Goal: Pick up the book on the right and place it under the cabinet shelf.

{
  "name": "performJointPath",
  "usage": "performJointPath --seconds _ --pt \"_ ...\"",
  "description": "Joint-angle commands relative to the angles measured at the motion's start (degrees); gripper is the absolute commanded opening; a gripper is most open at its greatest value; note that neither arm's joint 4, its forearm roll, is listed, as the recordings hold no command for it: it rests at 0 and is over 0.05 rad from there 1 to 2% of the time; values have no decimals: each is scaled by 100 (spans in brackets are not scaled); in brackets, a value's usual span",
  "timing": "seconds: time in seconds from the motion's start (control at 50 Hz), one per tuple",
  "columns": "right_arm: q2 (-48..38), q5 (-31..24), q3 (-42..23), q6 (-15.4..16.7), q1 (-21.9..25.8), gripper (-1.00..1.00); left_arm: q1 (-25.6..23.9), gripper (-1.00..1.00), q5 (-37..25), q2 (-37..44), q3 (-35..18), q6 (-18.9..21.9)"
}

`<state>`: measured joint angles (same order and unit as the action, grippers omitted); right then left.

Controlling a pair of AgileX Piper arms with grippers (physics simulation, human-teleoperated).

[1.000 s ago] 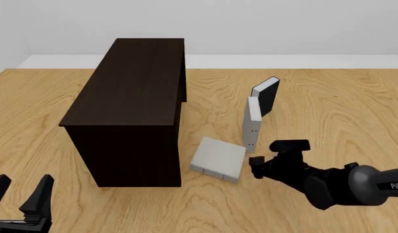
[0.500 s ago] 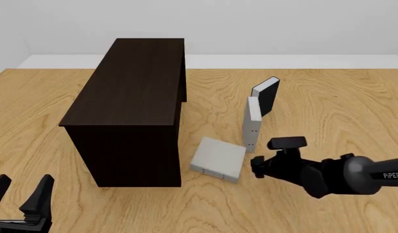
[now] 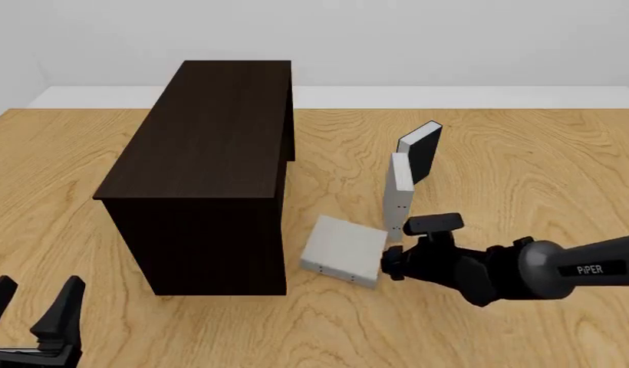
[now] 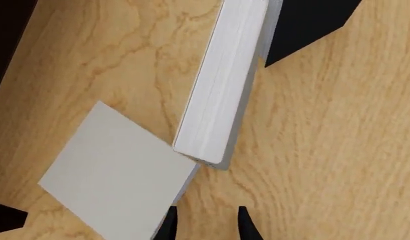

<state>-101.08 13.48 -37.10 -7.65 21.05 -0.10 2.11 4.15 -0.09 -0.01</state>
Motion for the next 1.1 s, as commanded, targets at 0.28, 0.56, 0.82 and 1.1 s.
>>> performJointPath --seconds 0.28,0.56,0.82,1.1 --pt "-369 240 -627 -847 896 100 7 100 -14 -3 -1 3" --pt "-553 52 -1090 -815 1056 100 7 100 -46 -38 -3 4" --pt "-826 -81 -1552 -817 1195 100 8 100 -60 -53 -1 4" --pt "-1063 -194 -1959 -845 1335 100 9 100 -58 -54 0 4"
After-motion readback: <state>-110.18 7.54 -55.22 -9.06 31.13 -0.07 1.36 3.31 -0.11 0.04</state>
